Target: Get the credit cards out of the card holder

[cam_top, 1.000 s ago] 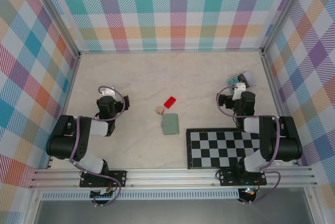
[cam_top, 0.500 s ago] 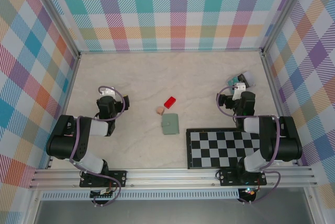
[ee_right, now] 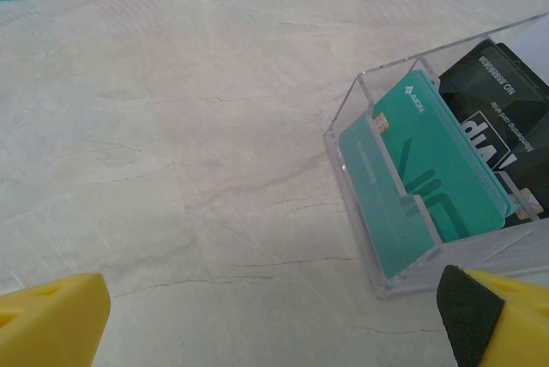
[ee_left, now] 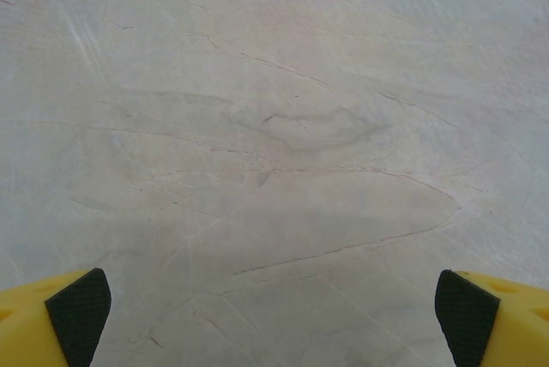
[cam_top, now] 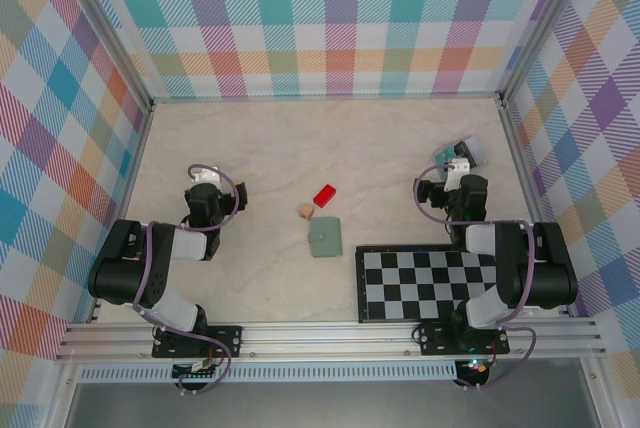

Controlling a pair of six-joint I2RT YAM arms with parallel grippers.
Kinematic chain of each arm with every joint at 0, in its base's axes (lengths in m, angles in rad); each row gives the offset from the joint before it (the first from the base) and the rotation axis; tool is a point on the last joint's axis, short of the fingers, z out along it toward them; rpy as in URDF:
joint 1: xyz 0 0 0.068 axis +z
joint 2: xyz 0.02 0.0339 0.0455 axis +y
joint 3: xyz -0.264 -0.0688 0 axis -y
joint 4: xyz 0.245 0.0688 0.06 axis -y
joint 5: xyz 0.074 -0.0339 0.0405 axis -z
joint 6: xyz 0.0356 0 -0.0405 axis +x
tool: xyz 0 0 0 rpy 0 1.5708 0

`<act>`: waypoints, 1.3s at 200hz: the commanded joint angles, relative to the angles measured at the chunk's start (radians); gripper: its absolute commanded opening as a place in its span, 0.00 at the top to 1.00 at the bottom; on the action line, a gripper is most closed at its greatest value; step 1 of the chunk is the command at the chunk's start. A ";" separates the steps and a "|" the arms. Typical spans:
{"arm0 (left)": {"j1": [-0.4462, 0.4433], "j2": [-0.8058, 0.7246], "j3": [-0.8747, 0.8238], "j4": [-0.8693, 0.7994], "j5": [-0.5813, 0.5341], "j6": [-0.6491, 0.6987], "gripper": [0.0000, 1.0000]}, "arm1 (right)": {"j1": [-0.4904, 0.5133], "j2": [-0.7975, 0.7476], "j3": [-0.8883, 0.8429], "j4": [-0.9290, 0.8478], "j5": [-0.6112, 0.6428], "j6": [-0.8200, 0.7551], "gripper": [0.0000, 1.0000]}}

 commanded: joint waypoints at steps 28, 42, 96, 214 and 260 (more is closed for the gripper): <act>-0.002 -0.202 0.061 -0.263 -0.103 -0.044 0.00 | 0.003 -0.251 0.073 -0.336 0.090 0.093 0.00; -0.003 -0.276 0.102 -0.414 -0.094 -0.098 0.00 | 0.005 -0.324 0.110 -0.461 0.095 0.141 0.00; -0.020 -0.446 0.310 -0.957 0.110 -0.347 0.00 | 0.006 -0.443 0.299 -1.014 0.089 0.435 0.00; -0.414 -0.353 0.428 -1.243 0.353 -0.601 0.07 | 0.088 -0.476 0.300 -1.238 -0.340 0.482 0.00; -0.587 -0.317 0.325 -1.102 0.382 -0.795 0.26 | 0.175 -0.399 0.305 -1.189 -0.344 0.530 0.02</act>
